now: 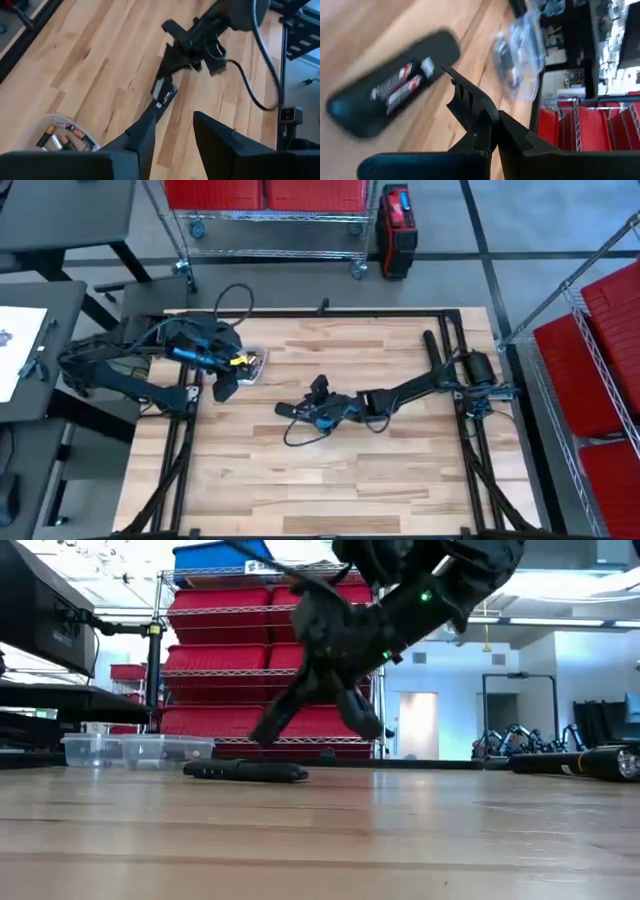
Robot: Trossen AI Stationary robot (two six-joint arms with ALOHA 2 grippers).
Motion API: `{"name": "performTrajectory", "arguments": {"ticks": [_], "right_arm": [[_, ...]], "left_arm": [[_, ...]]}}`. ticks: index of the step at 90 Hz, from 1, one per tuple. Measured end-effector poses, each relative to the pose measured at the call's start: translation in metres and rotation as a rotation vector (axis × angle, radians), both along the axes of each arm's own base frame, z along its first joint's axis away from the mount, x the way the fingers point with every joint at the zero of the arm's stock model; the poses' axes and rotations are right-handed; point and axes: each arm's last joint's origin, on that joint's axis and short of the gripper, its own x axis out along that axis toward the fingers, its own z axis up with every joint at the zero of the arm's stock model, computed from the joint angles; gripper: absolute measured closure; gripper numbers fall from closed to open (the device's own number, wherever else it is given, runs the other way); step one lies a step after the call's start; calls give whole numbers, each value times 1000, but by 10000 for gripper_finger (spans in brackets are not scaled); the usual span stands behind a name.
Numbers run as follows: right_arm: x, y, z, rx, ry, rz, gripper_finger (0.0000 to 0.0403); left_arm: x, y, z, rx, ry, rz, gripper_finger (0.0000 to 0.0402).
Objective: Insert battery
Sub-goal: Close the remote's battery compartment
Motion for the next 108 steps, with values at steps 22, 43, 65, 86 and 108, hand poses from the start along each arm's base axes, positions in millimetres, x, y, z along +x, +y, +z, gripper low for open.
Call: {"name": "performTrajectory", "arguments": {"ticks": [22,43,65,86,108], "right_arm": [[-2,6,-3,15,40,45,400],[-4,7,-5,50,57,28,400],[-4,11,-4,37,54,53,398],[-5,11,-7,57,86,89,373],[-7,10,-10,79,121,75,343]], "left_arm": [[0,0,-1,-1,7,-13,287],[0,0,-1,-4,8,-17,287],[0,0,-1,-4,8,-17,287],[1,0,-1,-4,7,-17,287],[1,0,-1,-5,7,-17,287]]}}
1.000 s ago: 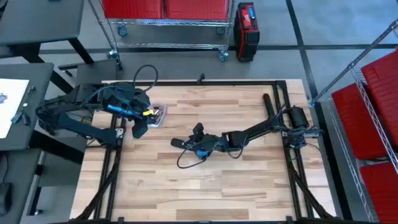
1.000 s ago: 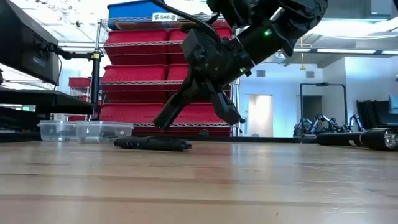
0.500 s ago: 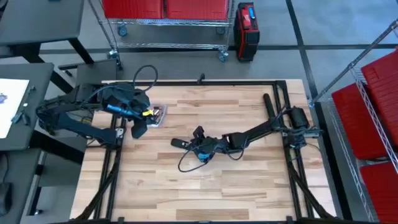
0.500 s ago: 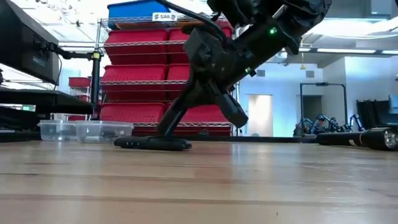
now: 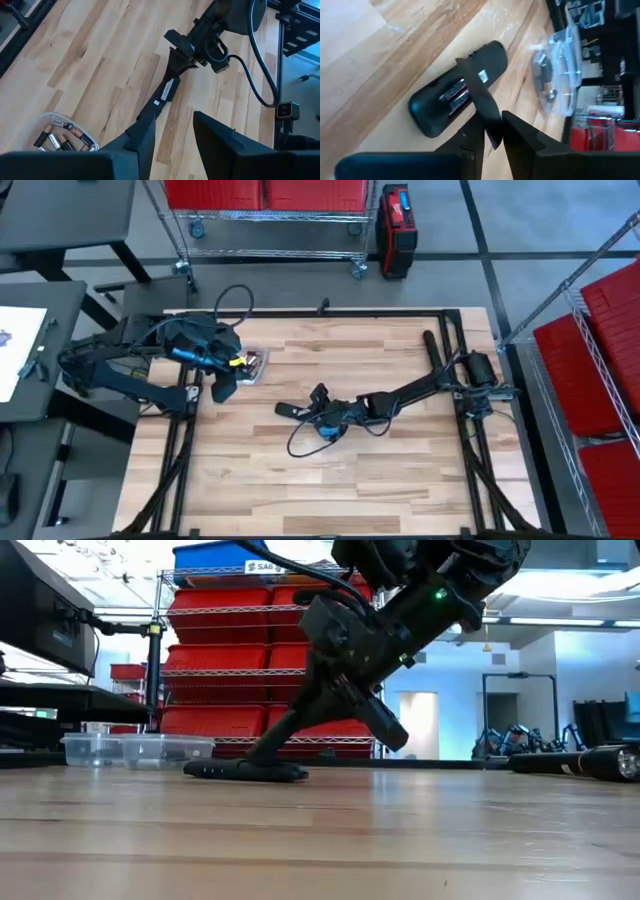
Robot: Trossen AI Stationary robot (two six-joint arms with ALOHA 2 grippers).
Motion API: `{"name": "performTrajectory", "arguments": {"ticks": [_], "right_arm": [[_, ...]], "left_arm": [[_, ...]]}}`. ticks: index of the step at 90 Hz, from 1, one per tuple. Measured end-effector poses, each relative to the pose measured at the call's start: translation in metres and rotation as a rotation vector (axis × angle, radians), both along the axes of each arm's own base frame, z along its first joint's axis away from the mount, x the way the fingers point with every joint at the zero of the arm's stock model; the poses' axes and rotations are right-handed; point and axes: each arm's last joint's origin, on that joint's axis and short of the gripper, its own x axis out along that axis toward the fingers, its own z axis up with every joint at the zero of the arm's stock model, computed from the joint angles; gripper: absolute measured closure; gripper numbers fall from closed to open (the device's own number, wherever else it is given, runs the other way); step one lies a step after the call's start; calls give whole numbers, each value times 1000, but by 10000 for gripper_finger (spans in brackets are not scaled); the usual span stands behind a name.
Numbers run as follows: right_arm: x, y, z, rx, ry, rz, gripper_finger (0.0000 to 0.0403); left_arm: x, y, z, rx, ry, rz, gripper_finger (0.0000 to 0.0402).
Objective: Insert battery
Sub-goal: Close the remote's battery compartment
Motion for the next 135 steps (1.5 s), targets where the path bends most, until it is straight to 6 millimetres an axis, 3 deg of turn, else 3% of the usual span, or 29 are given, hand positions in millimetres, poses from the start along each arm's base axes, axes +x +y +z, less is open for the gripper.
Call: {"name": "performTrajectory", "arguments": {"ticks": [58,91,99,107,122,127,135], "right_arm": [[-7,3,-9,253,73,-72,250],[-8,-9,-10,377,47,-222,235],[-12,-11,-1,407,50,-259,239],[-14,-6,23,485,-2,-300,243],[-6,17,61,841,-181,-332,255],[-4,26,64,946,-203,-335,266],[6,39,50,1026,-205,-366,293]], "left_arm": [[0,0,0,-2,-1,2,288],[0,0,0,-2,-5,2,287],[1,0,0,-2,-4,2,287],[1,0,0,-2,-3,2,287],[0,0,0,5,2,-4,287],[0,0,0,10,3,-8,287],[0,0,0,12,3,-10,287]]}}
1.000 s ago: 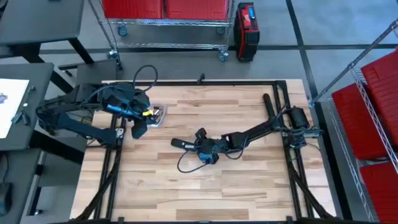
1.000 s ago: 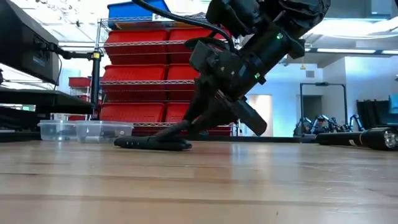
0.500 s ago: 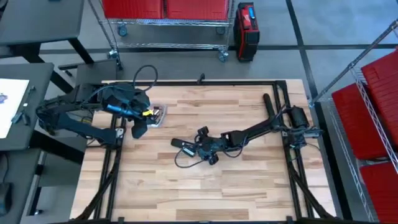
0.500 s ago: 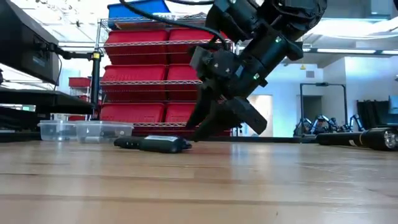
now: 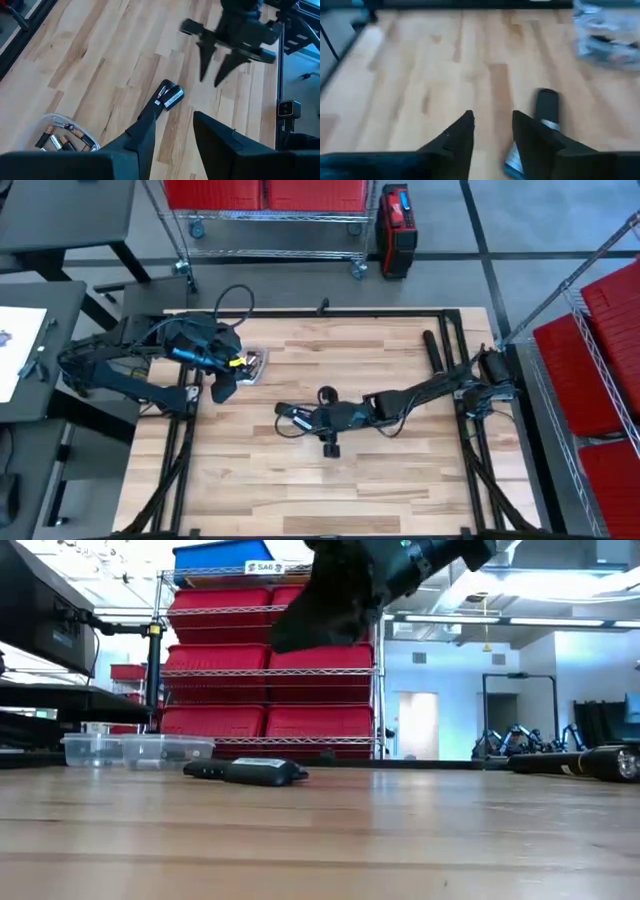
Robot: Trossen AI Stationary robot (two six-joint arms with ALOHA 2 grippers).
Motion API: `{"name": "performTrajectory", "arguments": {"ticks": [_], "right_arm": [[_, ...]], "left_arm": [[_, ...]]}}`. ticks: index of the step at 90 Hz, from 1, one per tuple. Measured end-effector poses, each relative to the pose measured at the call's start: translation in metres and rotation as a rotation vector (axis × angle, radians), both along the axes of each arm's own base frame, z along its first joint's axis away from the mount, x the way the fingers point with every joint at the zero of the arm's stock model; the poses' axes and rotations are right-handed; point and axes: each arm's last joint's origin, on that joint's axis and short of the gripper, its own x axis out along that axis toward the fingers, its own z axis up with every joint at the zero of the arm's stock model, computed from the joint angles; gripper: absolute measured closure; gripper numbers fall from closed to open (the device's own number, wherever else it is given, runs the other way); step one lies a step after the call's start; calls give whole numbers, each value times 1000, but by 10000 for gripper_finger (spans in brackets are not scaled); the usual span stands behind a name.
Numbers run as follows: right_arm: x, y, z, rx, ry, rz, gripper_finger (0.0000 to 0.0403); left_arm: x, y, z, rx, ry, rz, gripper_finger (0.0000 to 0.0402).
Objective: Insert battery
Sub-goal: Close the remote's battery compartment
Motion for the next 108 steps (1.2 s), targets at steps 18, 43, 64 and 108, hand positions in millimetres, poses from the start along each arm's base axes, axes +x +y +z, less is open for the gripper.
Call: {"name": "performTrajectory", "arguments": {"ticks": [18,43,64,108], "right_arm": [[17,16,-30,39,84,-19,372],[33,18,-62,-21,212,-43,399],[36,15,-76,-57,270,-77,402],[39,-13,-79,-98,314,-126,403]], "left_arm": [[0,0,-1,3,8,-3,287],[-1,0,-2,2,23,-1,287],[-1,0,-1,-8,14,7,287],[-1,0,-1,-13,15,11,287]]}}
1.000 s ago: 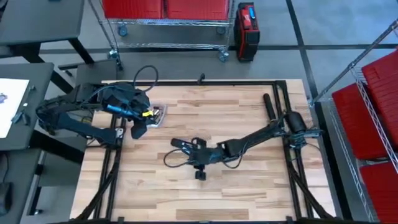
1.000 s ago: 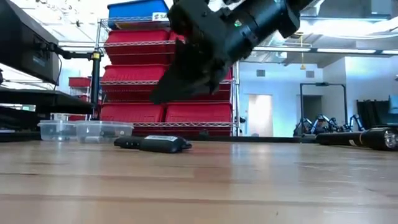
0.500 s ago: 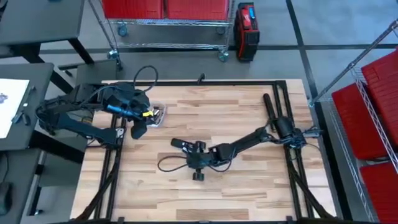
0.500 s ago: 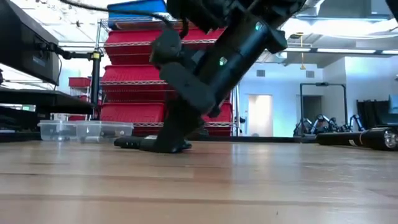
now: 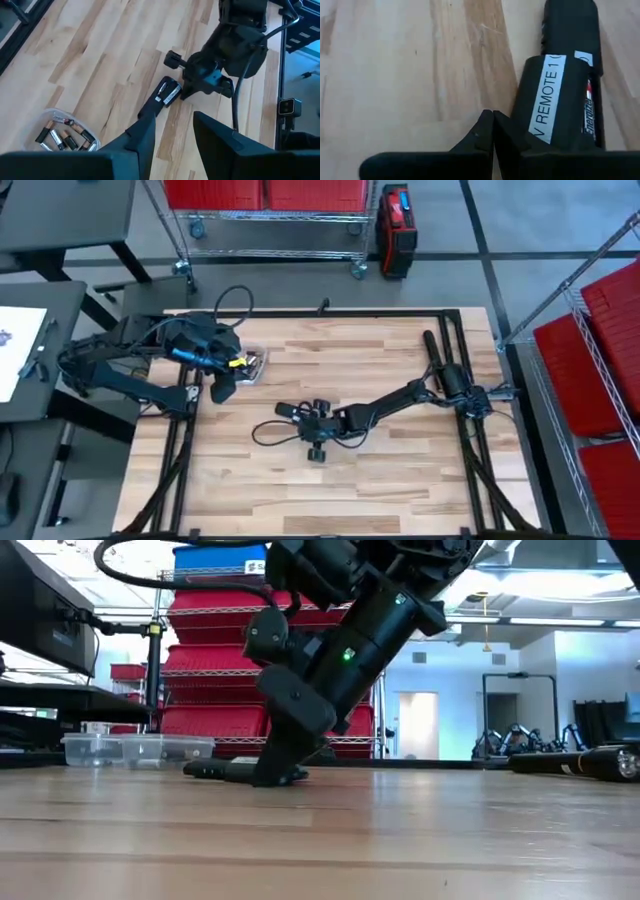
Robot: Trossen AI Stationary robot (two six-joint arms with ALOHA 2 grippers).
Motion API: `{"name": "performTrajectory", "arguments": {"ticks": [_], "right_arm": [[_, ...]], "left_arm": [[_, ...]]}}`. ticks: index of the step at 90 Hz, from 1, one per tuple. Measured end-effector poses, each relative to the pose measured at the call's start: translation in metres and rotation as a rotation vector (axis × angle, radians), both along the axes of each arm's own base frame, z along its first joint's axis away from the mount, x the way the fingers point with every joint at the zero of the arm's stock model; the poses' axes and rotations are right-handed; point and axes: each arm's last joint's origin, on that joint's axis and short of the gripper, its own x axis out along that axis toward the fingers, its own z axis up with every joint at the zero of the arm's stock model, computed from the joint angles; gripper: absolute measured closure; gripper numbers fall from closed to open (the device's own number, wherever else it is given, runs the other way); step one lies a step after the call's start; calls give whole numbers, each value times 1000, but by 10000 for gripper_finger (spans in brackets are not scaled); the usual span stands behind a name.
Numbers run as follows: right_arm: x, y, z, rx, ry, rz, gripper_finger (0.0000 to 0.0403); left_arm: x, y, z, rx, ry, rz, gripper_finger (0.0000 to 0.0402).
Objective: Insert battery
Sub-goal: Close the remote's battery compartment
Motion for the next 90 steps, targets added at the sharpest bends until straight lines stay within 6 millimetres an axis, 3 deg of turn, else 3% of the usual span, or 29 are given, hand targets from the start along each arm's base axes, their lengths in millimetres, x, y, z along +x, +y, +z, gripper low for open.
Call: {"name": "performTrajectory", "arguments": {"ticks": [65,90], "right_arm": [[-7,-2,6,-12,45,-53,403],[-5,-13,7,3,28,-96,403]], "left_arm": [[0,0,0,1,0,-1,287],[0,0,0,1,0,-1,287]]}}
